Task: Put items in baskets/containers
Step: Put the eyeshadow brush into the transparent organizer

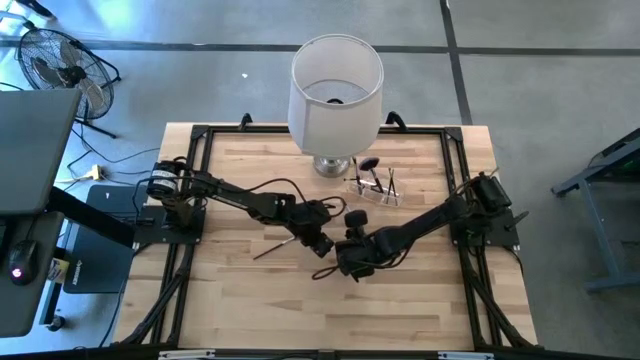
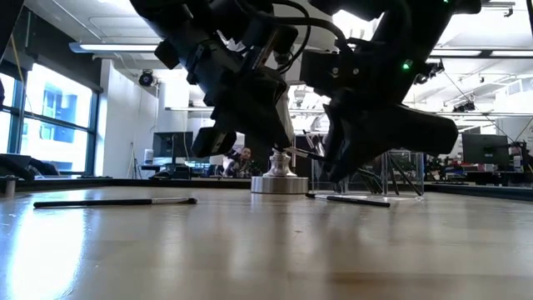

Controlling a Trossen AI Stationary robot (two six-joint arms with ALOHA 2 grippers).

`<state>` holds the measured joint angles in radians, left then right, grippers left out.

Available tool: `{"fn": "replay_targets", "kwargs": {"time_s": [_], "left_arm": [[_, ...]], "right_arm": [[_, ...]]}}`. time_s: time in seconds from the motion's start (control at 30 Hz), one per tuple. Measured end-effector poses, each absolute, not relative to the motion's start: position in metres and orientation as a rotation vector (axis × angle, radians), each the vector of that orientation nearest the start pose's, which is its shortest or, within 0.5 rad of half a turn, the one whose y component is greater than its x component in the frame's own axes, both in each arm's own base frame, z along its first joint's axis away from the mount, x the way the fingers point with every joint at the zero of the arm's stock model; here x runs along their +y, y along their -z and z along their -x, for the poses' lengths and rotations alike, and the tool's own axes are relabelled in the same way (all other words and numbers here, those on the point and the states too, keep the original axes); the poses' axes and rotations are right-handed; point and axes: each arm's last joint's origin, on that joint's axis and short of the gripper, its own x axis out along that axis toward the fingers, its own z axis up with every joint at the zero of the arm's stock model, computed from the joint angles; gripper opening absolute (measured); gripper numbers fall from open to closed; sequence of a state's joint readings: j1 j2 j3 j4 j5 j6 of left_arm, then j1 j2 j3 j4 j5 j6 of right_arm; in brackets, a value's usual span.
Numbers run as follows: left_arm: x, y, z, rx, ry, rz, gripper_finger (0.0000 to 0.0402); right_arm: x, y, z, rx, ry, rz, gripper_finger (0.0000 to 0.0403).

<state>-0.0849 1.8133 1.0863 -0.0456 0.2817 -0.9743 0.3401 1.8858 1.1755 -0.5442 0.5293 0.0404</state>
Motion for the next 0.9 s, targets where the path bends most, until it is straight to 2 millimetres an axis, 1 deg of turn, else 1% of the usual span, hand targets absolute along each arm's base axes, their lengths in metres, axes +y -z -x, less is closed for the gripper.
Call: {"fn": "replay_targets", "kwargs": {"time_s": [0.27,0.43,0.53,0.7,0.8,0.9], "left_arm": [[-0.039,-0.1752,-0.3728,0.882,-0.072,1.013,0.0],[-0.0391,-0.1752,-0.3728,0.875,-0.085,1.007,0.0001],[-0.0385,-0.1751,-0.373,0.865,-0.103,1.0,0.0001],[-0.0387,-0.1753,-0.3732,0.861,-0.087,0.968,0.0003],[-0.0387,-0.1758,-0.3737,0.853,-0.074,0.947,0.0018],[-0.0388,-0.177,-0.3749,0.837,-0.063,0.944,0.0045]], "right_arm": [[0.1063,-0.1506,-0.3389,1.154,0.151,0.459,0.0015],[0.1067,-0.1501,-0.3385,1.157,0.165,0.39,0.0016],[0.1062,-0.1499,-0.3381,1.161,0.179,0.371,0.001],[0.1063,-0.1496,-0.3374,1.163,0.201,0.321,0.0013],[0.1067,-0.1495,-0.3374,1.164,0.202,0.295,0.001],[0.1069,-0.1497,-0.3376,1.159,0.214,0.265,0.001]]}}
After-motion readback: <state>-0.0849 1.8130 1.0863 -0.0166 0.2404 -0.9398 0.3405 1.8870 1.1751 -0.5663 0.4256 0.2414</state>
